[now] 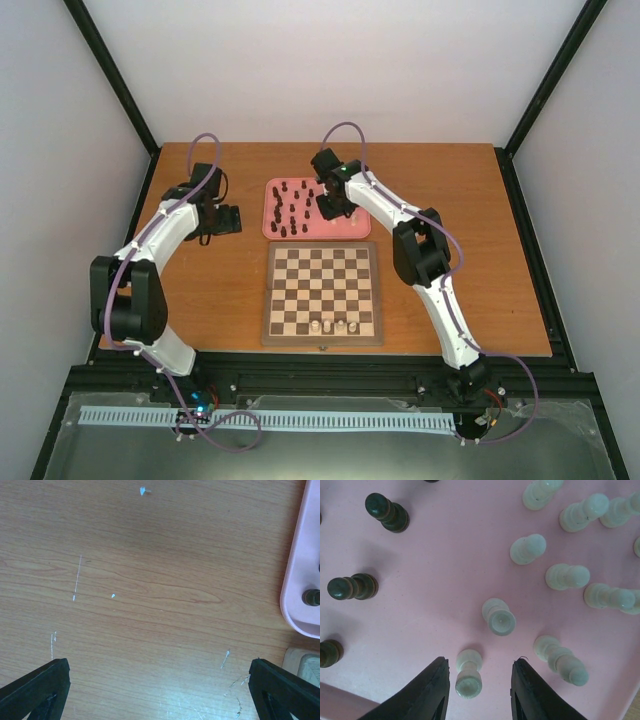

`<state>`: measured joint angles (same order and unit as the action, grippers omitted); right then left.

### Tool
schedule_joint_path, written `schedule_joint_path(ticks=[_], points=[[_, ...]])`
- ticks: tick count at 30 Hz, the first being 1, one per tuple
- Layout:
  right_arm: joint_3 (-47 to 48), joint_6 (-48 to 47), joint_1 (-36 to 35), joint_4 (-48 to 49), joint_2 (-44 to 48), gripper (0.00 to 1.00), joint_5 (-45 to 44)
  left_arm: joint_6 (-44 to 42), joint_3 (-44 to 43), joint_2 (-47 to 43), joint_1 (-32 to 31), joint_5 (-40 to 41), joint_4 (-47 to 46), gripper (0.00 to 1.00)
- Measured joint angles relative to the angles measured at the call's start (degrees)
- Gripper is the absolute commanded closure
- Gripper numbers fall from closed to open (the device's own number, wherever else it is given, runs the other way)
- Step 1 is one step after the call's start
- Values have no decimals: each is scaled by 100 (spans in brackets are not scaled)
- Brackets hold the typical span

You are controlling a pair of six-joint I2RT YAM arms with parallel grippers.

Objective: Set up the chess pieces on the board
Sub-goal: Pick up the chess piece from the storage box.

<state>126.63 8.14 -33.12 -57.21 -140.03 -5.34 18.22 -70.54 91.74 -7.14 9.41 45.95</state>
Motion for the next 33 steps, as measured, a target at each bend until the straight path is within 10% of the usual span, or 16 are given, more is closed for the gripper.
schedule_joint_path(ticks=[33], points=[[28,-118,17,0,-190,84,188,0,0,59,0,0,0,0]])
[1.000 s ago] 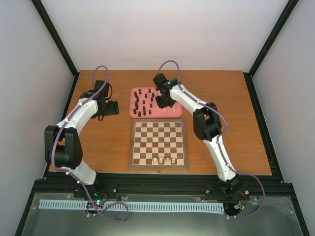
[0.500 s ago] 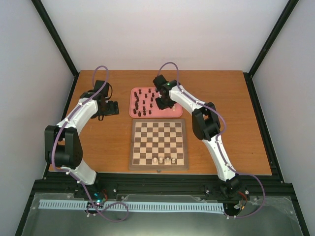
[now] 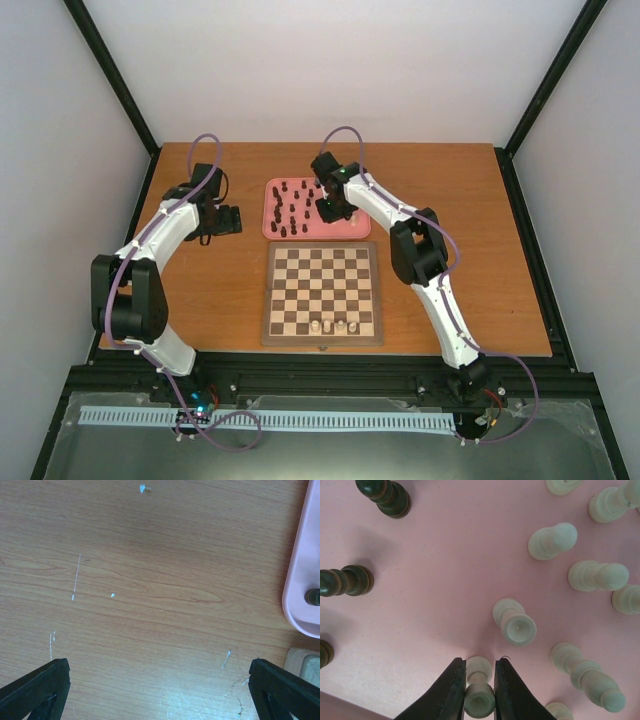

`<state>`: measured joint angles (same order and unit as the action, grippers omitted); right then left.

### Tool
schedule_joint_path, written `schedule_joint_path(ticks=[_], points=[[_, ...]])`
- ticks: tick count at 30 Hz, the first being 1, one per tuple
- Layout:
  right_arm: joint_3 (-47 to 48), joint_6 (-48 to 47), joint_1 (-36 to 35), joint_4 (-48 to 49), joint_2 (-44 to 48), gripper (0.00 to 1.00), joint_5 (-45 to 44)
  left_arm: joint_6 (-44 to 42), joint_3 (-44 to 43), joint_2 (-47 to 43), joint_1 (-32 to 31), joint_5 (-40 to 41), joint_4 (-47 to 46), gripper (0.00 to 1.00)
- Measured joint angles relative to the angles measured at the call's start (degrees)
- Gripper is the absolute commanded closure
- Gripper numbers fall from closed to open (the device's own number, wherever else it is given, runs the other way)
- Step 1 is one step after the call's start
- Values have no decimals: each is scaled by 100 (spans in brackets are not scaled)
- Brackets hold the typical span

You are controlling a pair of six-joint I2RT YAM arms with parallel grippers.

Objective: Set up the chess pieces on the board
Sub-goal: Pick up the chess piece from the storage box, then place the chess piece on the chessboard.

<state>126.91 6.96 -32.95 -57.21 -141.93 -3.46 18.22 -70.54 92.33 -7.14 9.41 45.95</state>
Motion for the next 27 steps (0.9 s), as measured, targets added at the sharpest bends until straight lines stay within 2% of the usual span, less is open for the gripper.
schedule_joint_path(ticks=[10,15,20,27], points=[[0,-13,15,-37,94,84,76,0,-2,0,0,0,2,0],[-221,-13,-7,-107,595,85,181,-2,-9,0,0,0,2,0],[-1132,9,-129,-155,1626,85,229,0,-13,0,0,7,2,0],[-3842,400,-726,-116,3659,86,192,-2,-17,0,0,48,-7,0]])
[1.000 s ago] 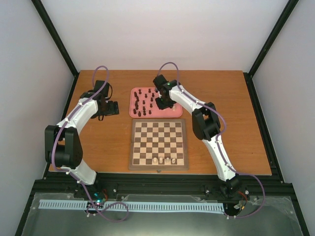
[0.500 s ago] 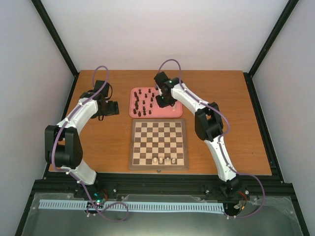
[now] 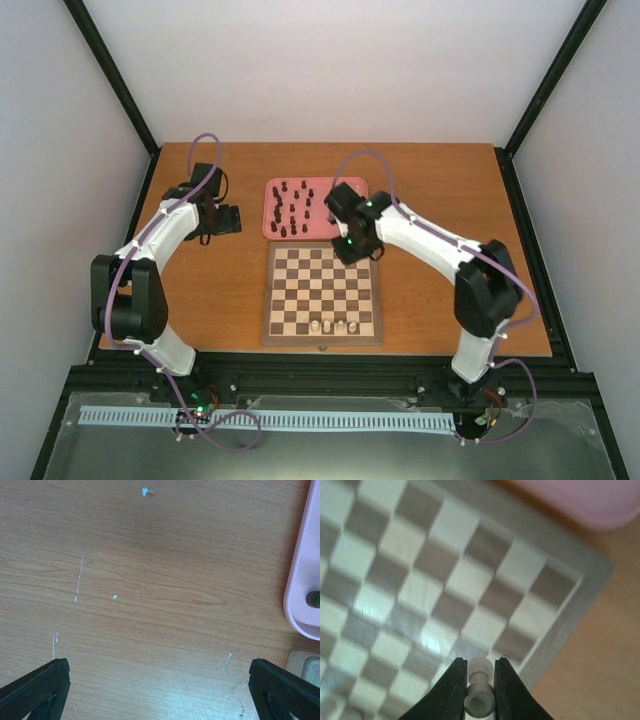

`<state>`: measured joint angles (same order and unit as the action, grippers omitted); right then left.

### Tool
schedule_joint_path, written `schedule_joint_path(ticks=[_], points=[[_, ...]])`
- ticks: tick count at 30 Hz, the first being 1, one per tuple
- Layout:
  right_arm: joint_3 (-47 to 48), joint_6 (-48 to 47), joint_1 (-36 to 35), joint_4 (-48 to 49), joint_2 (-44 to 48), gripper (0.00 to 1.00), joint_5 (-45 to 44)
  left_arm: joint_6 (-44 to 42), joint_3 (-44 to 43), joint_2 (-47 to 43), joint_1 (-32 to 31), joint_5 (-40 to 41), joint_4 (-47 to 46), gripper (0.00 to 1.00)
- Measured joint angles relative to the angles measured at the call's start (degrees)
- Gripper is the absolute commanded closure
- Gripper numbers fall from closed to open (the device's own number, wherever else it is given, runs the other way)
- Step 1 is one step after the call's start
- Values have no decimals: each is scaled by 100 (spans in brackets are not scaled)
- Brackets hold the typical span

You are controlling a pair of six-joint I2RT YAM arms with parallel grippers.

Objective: Set up the chess pieces on the board
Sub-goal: Place the chess piece on the chessboard.

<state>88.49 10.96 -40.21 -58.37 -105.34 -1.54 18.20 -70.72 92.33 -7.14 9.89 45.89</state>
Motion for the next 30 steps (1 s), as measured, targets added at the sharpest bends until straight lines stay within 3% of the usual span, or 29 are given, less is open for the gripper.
schedule_joint_path(ticks=[5,11,17,30], points=[[-1526,501,-562,-35,1226,86,-214,0,0,0,0,24,-7,0],[-2581,1196,-1139,7,2155,86,-387,2,0,0,0,22,-9,0],[-3158,1757,-1775,127,2358,86,-424,2,0,0,0,17,-9,0],[-3696,2159,-2011,625,2540,86,-431,2,52,-31,0,20,-48,0]])
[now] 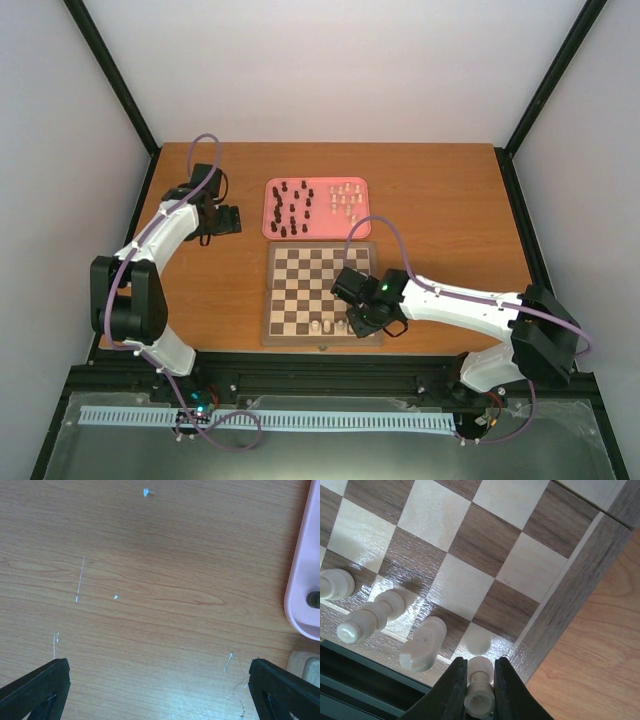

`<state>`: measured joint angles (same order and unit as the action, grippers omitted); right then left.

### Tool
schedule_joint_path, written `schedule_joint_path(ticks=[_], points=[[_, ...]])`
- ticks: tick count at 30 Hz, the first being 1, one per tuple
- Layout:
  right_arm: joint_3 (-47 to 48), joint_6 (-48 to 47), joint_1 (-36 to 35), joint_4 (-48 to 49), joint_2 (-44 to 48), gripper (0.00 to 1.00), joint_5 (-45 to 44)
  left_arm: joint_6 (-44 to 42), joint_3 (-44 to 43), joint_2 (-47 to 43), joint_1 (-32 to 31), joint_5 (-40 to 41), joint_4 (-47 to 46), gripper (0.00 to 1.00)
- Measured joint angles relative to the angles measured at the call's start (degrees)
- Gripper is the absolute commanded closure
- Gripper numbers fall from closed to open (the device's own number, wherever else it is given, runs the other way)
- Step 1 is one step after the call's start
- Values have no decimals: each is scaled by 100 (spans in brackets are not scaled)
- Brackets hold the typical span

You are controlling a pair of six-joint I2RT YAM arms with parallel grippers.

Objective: Set up the chess pieces on the board
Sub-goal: Place the chess piece on the chessboard.

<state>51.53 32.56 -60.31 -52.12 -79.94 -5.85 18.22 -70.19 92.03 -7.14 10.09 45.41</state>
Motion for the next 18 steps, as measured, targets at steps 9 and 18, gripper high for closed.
schedule_joint_path(ticks=[9,18], points=[[-155,140,-26,271,-133,86,-127,0,24,-48,0,-2,-2,0],[-190,199,-26,396,-205,85,-122,0,90,-103,0,-2,-31,0]])
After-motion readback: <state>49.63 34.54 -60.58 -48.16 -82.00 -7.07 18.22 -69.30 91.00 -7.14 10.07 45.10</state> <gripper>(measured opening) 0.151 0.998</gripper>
